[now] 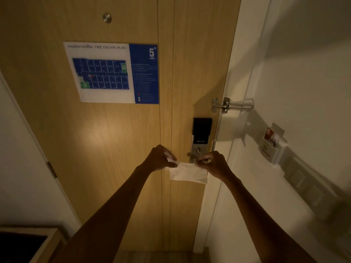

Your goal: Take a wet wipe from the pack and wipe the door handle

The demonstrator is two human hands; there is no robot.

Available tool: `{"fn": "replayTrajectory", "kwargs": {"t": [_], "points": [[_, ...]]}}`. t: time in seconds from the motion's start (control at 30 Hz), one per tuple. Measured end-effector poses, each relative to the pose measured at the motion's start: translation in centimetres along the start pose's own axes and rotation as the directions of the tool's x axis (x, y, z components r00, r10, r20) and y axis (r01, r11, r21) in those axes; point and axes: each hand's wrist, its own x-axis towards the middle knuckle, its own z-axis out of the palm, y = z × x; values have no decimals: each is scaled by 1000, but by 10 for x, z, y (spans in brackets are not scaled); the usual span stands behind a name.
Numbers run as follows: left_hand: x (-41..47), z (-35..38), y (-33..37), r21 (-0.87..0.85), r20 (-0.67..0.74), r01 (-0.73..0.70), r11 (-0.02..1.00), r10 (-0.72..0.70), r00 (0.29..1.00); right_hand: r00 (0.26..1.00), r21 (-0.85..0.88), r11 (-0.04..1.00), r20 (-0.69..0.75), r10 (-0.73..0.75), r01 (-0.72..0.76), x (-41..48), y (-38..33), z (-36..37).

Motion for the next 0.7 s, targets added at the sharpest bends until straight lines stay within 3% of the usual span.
{"fn": "replayTrajectory", "kwargs": {"t": [0.33, 0.6, 0.7], "points": [[-1, 24, 3, -71, -37, -6, 997, 3, 999, 972, 19, 991, 197, 130, -136, -11, 19, -13], [-3, 28, 7, -359, -15, 68, 931, -79, 997, 979, 73, 990, 174, 109, -123, -14, 29, -18], [0, 31, 7, -218, -43, 34, 975, -44, 998, 980, 84, 989, 164, 110, -125, -14, 33, -22]]}}
